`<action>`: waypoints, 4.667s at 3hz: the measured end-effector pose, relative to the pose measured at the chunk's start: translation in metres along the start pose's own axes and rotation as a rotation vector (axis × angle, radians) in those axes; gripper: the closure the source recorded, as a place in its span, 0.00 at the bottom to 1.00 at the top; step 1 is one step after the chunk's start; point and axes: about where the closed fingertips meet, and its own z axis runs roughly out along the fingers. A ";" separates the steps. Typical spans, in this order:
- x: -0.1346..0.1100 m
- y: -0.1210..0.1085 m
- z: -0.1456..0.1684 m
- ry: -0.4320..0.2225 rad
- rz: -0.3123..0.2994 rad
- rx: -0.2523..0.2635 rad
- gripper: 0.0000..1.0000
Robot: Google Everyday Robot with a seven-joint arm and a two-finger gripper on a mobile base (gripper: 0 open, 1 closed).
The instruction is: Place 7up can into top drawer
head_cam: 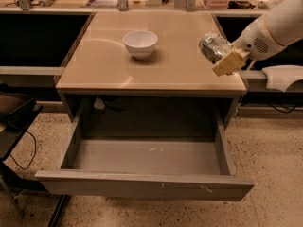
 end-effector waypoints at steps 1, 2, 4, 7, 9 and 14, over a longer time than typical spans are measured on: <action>0.012 0.032 -0.030 0.020 -0.008 0.019 1.00; 0.012 0.032 -0.030 0.020 -0.008 0.019 1.00; 0.037 0.100 -0.079 0.033 0.079 0.187 1.00; 0.139 0.115 0.078 0.203 0.156 0.070 1.00; 0.106 0.132 0.133 0.193 0.033 0.012 1.00; 0.102 0.171 0.275 0.247 -0.090 -0.186 1.00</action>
Offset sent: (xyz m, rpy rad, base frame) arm -0.0431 -0.0019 0.0139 -0.0242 -0.0065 -0.0057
